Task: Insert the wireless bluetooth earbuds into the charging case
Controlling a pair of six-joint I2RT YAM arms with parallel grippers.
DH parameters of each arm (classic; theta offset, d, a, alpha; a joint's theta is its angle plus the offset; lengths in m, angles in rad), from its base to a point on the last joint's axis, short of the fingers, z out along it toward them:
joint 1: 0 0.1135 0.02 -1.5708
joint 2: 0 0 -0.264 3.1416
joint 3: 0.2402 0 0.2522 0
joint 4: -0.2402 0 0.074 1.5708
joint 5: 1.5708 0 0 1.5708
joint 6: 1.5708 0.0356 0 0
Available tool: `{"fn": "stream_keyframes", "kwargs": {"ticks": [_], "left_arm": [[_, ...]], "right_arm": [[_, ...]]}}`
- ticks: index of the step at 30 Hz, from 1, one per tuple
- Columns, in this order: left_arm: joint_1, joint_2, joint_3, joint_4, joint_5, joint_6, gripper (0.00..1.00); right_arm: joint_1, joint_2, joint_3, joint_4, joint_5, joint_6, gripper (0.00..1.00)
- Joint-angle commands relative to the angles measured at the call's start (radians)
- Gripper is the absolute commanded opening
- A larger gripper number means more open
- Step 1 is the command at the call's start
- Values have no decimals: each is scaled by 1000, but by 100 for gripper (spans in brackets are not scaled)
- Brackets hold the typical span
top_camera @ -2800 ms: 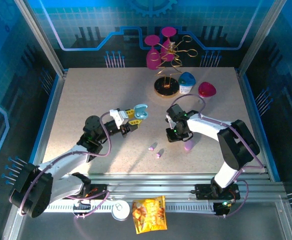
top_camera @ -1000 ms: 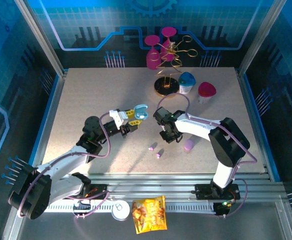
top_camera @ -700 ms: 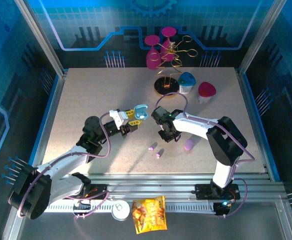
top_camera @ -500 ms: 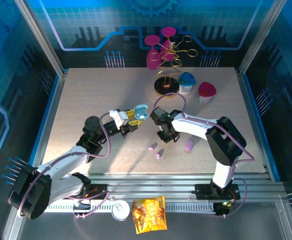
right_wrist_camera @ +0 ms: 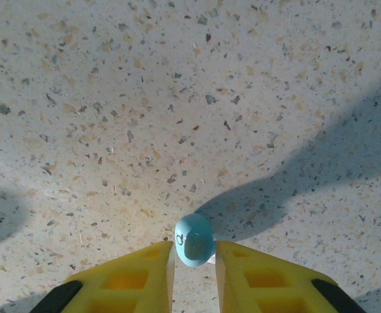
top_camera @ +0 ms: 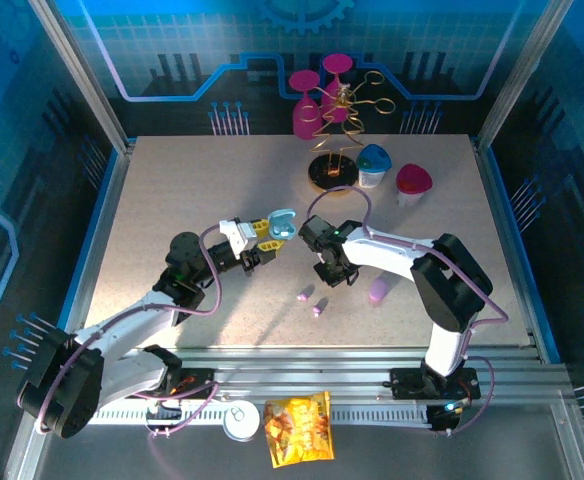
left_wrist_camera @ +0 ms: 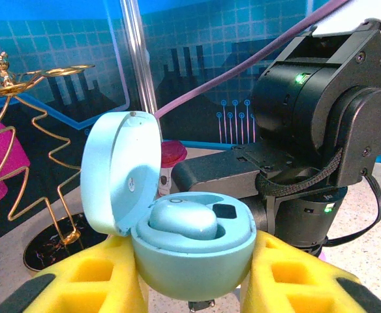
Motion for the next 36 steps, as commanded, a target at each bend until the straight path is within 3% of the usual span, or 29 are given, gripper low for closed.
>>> {"fn": "stream_keyframes", "kwargs": {"ticks": [1, 13, 19, 28, 36], "left_arm": [[-7, -15, -1, 9, -10, 25, 15], [-7, -22, -6, 7, -14, 25, 15], [-7, -29, -11, 3, -16, 26, 15], [-7, -38, -24, 15, -26, 22, 15], [-7, -48, -19, 17, -16, 16, 15]], "right_arm": [[18, 24, 24, -7, -4, 20, 23], [18, 78, 28, 14, 8, 14, 22], [16, 55, 27, 4, 18, 15, 14], [-33, -146, -32, 20, -67, 23, 14], [-100, -418, -54, 49, -294, 15, 12]]}}
